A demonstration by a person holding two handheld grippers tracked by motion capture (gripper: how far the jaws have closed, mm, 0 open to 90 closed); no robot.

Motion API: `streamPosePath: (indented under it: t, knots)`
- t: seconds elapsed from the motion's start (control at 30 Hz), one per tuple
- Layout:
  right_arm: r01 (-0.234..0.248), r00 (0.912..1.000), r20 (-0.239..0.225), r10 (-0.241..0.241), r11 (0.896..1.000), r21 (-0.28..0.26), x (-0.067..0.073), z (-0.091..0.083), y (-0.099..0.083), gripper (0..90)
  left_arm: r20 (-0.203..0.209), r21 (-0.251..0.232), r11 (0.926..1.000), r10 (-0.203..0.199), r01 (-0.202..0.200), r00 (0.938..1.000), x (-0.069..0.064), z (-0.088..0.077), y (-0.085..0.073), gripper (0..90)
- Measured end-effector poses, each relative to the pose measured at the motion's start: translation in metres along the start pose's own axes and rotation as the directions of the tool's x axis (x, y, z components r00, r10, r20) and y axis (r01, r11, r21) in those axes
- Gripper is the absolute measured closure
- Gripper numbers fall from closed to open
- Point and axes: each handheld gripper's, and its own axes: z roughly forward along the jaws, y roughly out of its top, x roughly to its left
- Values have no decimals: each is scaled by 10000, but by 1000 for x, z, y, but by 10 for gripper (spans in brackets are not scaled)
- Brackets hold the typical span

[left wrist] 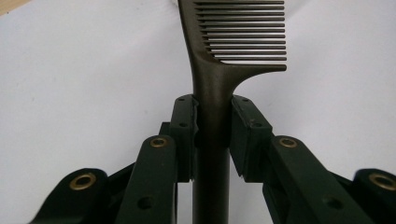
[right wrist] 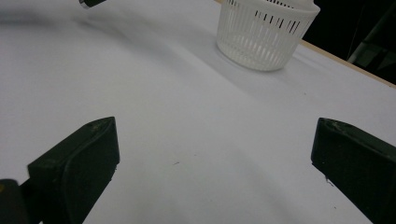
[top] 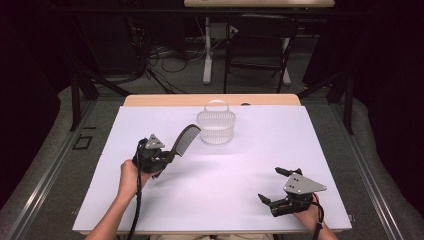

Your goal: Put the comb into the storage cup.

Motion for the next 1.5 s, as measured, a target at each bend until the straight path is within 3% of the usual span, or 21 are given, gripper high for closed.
streamPosePath:
  t: [0.27,0.73,1.5]
  knots:
    - [-31,10000,45,30,10000,27,0,0,0,6,38,-626,9978,-225,227,9997,0,-1,-1,723]
    - [-5,10000,38,5,10000,-8,1,1,0,7,69,-1138,9920,-537,541,9985,7,-1,-2,723]
    - [-94,9999,-96,94,9999,43,1,2,0,7,156,-2307,9689,-887,899,9959,11,-4,-1,723]
